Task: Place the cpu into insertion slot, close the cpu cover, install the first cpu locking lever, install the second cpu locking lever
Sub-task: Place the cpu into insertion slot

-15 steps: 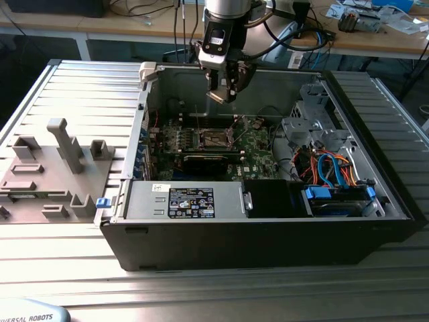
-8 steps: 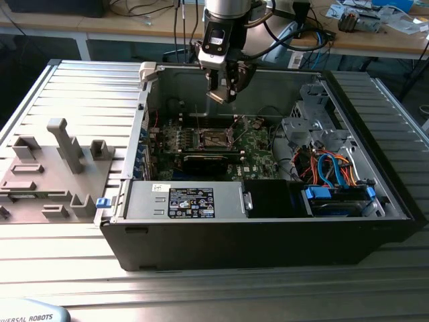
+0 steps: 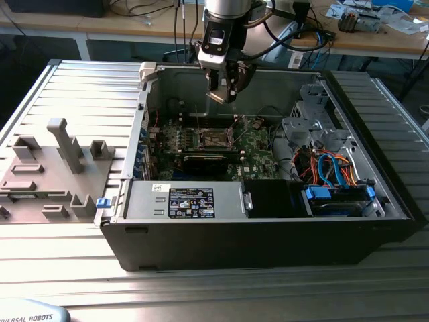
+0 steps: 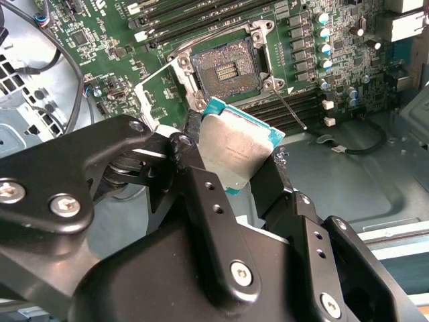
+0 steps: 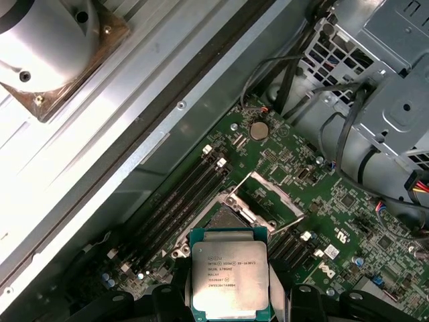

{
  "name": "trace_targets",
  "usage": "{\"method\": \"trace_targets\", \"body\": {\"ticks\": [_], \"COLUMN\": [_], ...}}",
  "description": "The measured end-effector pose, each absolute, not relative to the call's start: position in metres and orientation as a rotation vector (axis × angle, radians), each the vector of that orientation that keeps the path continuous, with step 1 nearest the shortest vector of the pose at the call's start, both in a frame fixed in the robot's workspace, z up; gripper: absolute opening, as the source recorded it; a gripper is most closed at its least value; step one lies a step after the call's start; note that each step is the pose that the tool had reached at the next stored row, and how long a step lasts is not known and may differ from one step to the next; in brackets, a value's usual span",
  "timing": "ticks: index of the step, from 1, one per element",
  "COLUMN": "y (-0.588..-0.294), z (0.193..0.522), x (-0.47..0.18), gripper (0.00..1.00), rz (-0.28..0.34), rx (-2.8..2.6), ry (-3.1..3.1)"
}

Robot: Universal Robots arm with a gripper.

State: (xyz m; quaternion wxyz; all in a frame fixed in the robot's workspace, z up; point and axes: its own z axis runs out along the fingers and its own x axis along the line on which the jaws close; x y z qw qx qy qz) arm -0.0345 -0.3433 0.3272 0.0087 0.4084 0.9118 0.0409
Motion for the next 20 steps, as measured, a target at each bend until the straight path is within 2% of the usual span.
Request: {"method": "trace_targets", "body": {"ticks": [20], "y": [-0.3433], "z": [0.3270], "x": [-0.0345], "gripper": [0.54], "rz": [0.128], "rx": [1.295], "ry": [2.840]}}
